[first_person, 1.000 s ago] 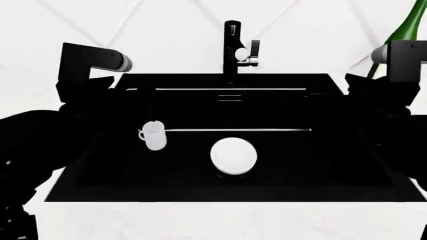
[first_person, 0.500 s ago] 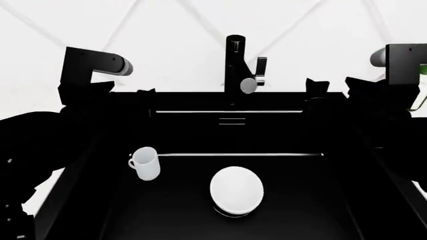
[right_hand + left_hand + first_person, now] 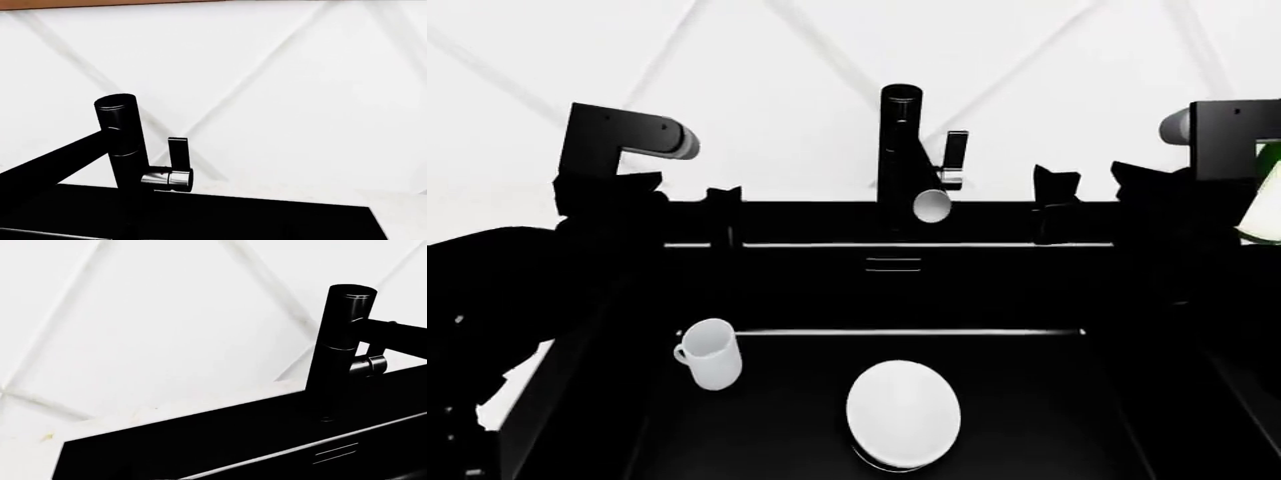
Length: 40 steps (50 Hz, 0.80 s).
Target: Pick the cup and bowl from the sink and place them on the counter for drying.
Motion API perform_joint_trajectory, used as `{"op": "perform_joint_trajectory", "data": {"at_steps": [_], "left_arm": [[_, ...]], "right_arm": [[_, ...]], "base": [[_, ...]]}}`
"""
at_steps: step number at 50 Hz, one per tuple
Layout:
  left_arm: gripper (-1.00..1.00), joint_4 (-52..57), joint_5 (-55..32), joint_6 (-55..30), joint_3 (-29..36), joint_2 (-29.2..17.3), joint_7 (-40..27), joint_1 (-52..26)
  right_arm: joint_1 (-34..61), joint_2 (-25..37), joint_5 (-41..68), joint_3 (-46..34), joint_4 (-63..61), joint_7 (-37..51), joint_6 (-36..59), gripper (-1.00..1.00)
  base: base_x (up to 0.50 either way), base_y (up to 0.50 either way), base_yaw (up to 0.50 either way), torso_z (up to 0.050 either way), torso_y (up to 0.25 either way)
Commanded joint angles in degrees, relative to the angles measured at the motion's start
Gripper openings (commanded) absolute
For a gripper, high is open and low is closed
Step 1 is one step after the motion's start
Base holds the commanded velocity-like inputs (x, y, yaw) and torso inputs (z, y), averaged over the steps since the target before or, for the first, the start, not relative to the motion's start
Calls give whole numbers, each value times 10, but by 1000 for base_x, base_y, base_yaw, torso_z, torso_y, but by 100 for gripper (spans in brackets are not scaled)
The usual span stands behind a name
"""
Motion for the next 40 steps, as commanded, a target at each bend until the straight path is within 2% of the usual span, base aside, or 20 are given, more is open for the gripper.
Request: {"op": "perform_joint_trajectory", "data": {"at_steps": [1,4,6,8,10,12,13,21,31,40], "left_arm": [[100,-15,3,-5,8,4,-6,1],[100,-24,0,-14,10,14,-14,1],[100,-28,13,-18,35,9,-15,0],[100,-46,0,-24,16,24,-20,-2],[100,-52,8,-27,31,28,-25,7],[100,-62,14,-10,34,33,-22,24],[100,-76,43,11,58,33,-27,31],[100,-176,60,58,47,54,-17,37],[100,-216,82,102,50,71,-30,81],[100,-236,73,93,41,82,-42,101]], "right_arm": [[-11,-3,4,7,9,3,-4,100],[-8,-8,14,15,17,16,9,100],[-8,-8,14,14,19,17,10,100],[-7,-10,17,15,21,20,13,100],[-6,-11,19,18,20,23,13,100],[-8,-12,16,15,22,21,10,100],[-7,-14,13,13,28,21,7,100],[2,-19,14,4,32,23,11,100],[-12,-18,13,5,35,19,1,100],[-12,-20,6,-7,46,14,-5,100]], "base": [[0,0,0,0,0],[0,0,0,0,0],[0,0,0,0,0],[0,0,0,0,0],[0,0,0,0,0],[0,0,0,0,0],[0,0,0,0,0],[0,0,0,0,0],[0,0,0,0,0],[0,0,0,0,0]]}}
